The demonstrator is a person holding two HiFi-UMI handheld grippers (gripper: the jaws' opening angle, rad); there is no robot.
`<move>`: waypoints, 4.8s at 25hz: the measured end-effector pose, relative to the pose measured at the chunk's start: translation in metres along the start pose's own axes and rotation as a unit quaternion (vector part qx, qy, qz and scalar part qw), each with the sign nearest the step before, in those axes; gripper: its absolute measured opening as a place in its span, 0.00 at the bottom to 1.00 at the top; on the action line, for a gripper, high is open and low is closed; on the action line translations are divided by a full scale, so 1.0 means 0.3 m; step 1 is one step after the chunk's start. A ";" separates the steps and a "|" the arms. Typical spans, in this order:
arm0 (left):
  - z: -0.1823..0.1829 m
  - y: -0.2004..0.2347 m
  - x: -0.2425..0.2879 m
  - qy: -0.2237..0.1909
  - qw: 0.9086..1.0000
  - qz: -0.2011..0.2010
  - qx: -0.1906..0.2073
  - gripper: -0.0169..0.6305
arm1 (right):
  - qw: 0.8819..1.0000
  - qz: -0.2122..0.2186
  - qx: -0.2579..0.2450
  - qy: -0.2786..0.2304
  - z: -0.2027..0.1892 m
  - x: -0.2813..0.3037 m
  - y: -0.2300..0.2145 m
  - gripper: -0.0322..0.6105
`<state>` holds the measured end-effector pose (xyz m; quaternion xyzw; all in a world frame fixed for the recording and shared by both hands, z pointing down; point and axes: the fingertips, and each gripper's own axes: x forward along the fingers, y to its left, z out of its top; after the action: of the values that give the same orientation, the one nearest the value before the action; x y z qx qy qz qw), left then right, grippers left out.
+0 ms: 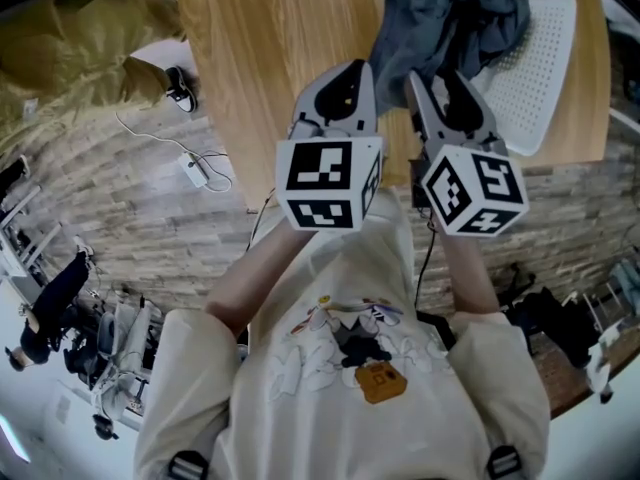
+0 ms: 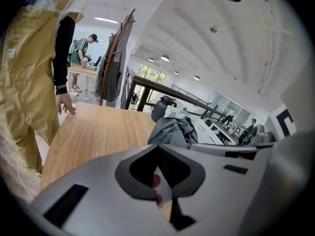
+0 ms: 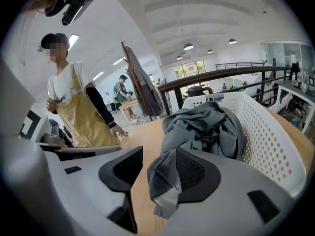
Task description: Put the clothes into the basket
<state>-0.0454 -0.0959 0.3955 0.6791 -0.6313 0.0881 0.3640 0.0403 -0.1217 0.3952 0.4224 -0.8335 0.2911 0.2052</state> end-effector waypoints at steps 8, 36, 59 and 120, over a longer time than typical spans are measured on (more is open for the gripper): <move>-0.029 0.043 -0.026 0.002 1.000 -0.004 -0.007 0.03 | 0.996 -0.028 -0.053 0.059 -0.086 0.021 0.029 0.37; -0.082 -0.116 -0.028 0.027 0.991 -0.125 0.038 0.29 | 0.999 -0.013 -0.019 -0.027 0.110 -0.084 -0.008 0.12; -0.083 -0.282 0.076 0.048 0.991 -0.107 0.058 0.04 | 0.997 -0.024 0.017 -0.068 0.263 -0.237 -0.162 0.12; 0.063 -0.695 0.209 0.067 0.968 -0.237 0.043 0.24 | 0.993 -0.041 0.115 -0.004 0.059 -0.282 -0.430 0.31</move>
<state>0.1520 -0.1700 0.3382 0.8168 -0.4219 0.0714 0.3868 0.1923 -0.1451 0.3723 0.4781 -0.7776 0.3743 0.1635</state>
